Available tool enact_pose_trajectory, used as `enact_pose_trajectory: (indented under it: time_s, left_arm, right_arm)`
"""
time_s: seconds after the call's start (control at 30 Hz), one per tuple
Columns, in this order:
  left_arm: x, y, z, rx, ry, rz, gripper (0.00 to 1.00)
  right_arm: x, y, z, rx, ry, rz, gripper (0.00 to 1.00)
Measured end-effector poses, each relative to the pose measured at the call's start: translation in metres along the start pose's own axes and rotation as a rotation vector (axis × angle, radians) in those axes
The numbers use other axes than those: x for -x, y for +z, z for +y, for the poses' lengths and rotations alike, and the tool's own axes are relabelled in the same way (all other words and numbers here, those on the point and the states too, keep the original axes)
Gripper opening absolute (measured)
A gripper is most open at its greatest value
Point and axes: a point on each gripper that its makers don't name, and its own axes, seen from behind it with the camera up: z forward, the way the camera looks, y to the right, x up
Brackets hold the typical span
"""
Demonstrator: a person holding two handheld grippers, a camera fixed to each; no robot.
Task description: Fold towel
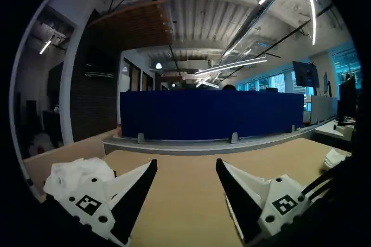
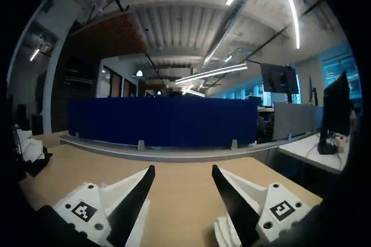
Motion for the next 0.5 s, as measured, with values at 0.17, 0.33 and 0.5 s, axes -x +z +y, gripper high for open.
enact_pose_trajectory:
  time_s: [0.17, 0.33, 0.5]
  left_arm:
    - [-0.039, -0.001, 0.001, 0.009, 0.022, -0.006, 0.94]
    - [-0.063, -0.002, 0.003, 0.019, 0.027, -0.030, 0.94]
    - [-0.069, -0.003, 0.013, 0.059, 0.048, -0.077, 0.94]
  right_arm:
    - [-0.019, -0.002, 0.002, 0.000, -0.006, -0.016, 0.95]
    - [-0.039, -0.001, 0.002, -0.009, 0.007, -0.028, 0.95]
    - [-0.047, 0.002, -0.006, -0.044, 0.008, -0.063, 0.95]
